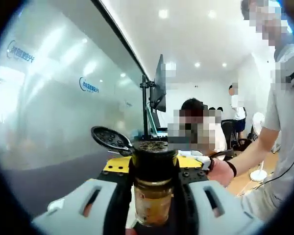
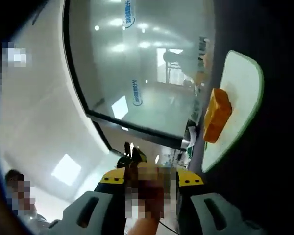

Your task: Sprinkle pepper

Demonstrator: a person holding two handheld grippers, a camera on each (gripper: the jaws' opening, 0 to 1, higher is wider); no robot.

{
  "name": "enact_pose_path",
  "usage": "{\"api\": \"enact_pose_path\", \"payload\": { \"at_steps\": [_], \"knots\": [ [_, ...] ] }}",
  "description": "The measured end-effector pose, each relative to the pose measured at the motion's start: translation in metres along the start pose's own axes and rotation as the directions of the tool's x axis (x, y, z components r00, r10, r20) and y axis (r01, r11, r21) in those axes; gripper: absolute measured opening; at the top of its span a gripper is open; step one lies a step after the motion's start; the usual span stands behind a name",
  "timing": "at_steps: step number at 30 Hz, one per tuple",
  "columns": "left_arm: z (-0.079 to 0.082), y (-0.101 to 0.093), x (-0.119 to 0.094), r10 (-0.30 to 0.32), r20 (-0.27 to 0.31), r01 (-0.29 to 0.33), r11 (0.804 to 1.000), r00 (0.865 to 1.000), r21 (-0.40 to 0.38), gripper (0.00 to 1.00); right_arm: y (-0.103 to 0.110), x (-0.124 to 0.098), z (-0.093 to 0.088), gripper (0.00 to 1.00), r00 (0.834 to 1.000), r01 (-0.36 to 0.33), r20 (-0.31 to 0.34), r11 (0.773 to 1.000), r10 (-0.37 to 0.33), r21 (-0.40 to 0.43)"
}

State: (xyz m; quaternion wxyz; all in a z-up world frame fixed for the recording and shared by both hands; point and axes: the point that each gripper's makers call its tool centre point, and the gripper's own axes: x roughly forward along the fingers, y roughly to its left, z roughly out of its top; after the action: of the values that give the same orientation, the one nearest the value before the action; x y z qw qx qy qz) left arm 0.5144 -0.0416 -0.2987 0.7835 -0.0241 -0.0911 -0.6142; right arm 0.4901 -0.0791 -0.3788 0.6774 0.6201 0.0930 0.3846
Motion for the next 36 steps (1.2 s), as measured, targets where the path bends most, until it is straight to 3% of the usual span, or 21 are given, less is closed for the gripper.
{"api": "enact_pose_path", "payload": {
  "at_steps": [3, 6, 7, 9, 11, 12, 14, 15, 18, 20, 22, 23, 25, 28, 30, 32, 36],
  "knots": [
    [0.013, 0.005, 0.012, 0.000, 0.002, 0.000, 1.000, 1.000, 0.023, 0.22, 0.018, 0.004, -0.001, 0.41, 0.994, -0.085, 0.083, 0.989, 0.076, 0.118],
    [0.029, 0.013, 0.026, 0.005, 0.018, -0.006, 0.999, 1.000, 0.042, 0.22, 0.020, 0.009, 0.005, 0.46, 0.975, -0.127, 0.204, 0.971, 0.085, 0.202],
    [0.034, 0.014, 0.031, 0.007, 0.026, -0.008, 0.999, 1.000, 0.050, 0.22, 0.023, 0.010, 0.009, 0.47, 0.962, -0.158, 0.256, 0.962, 0.099, 0.224],
    [0.042, 0.016, 0.038, 0.008, 0.042, -0.010, 0.999, 0.999, 0.051, 0.22, 0.028, 0.015, 0.005, 0.50, 0.943, -0.233, 0.307, 0.909, 0.125, 0.346],
    [0.051, 0.012, 0.044, -0.007, 0.080, 0.005, 0.999, 0.997, 0.032, 0.22, 0.034, 0.018, 0.007, 0.50, 0.906, -0.354, 0.388, 0.807, 0.169, 0.474],
    [0.052, 0.009, 0.047, -0.007, 0.079, 0.004, 0.999, 0.997, 0.033, 0.22, 0.039, 0.020, 0.007, 0.48, 0.880, -0.413, 0.433, 0.768, 0.197, 0.489],
    [0.053, 0.006, 0.053, -0.004, 0.079, 0.001, 0.999, 0.997, 0.039, 0.22, 0.039, 0.024, 0.006, 0.48, 0.863, -0.424, 0.468, 0.780, 0.192, 0.461],
    [0.053, 0.005, 0.055, -0.006, 0.080, 0.003, 0.999, 0.997, 0.040, 0.22, 0.040, 0.026, 0.006, 0.48, 0.856, -0.440, 0.480, 0.763, 0.195, 0.474],
    [0.056, 0.002, 0.058, -0.014, 0.088, 0.011, 0.999, 0.996, 0.034, 0.22, 0.034, 0.024, 0.023, 0.49, 0.786, -0.525, 0.593, 0.699, 0.178, 0.486],
    [0.057, -0.003, 0.060, -0.019, 0.091, 0.016, 0.999, 0.996, 0.036, 0.22, 0.042, 0.026, 0.025, 0.49, 0.757, -0.571, 0.618, 0.676, 0.212, 0.467],
    [0.058, -0.009, 0.061, -0.029, 0.095, 0.026, 0.999, 0.995, 0.034, 0.22, 0.053, 0.034, 0.022, 0.47, 0.754, -0.598, 0.604, 0.654, 0.260, 0.464],
    [0.058, -0.011, 0.062, -0.030, 0.095, 0.027, 0.999, 0.995, 0.038, 0.22, 0.054, 0.044, 0.019, 0.45, 0.771, -0.589, 0.577, 0.648, 0.271, 0.483],
    [0.058, -0.013, 0.062, -0.031, 0.090, 0.026, 0.998, 0.995, 0.049, 0.22, 0.055, 0.048, 0.023, 0.44, 0.760, -0.597, 0.592, 0.648, 0.268, 0.473],
    [0.058, -0.018, 0.062, -0.035, 0.091, 0.030, 0.998, 0.995, 0.048, 0.22, 0.057, 0.047, 0.032, 0.45, 0.724, -0.635, 0.633, 0.622, 0.273, 0.459],
    [0.058, -0.018, 0.061, -0.033, 0.091, 0.028, 0.998, 0.995, 0.050, 0.22, 0.059, 0.050, 0.032, 0.45, 0.726, -0.632, 0.626, 0.636, 0.285, 0.444],
    [0.058, -0.020, 0.060, -0.038, 0.093, 0.034, 0.998, 0.995, 0.049, 0.22, 0.057, 0.053, 0.033, 0.43, 0.725, -0.641, 0.622, 0.619, 0.295, 0.454],
    [0.057, -0.023, 0.060, -0.045, 0.085, 0.040, 0.997, 0.995, 0.060, 0.22, 0.055, 0.059, 0.031, 0.38, 0.730, -0.635, 0.620, 0.620, 0.287, 0.461]
  ]
}}
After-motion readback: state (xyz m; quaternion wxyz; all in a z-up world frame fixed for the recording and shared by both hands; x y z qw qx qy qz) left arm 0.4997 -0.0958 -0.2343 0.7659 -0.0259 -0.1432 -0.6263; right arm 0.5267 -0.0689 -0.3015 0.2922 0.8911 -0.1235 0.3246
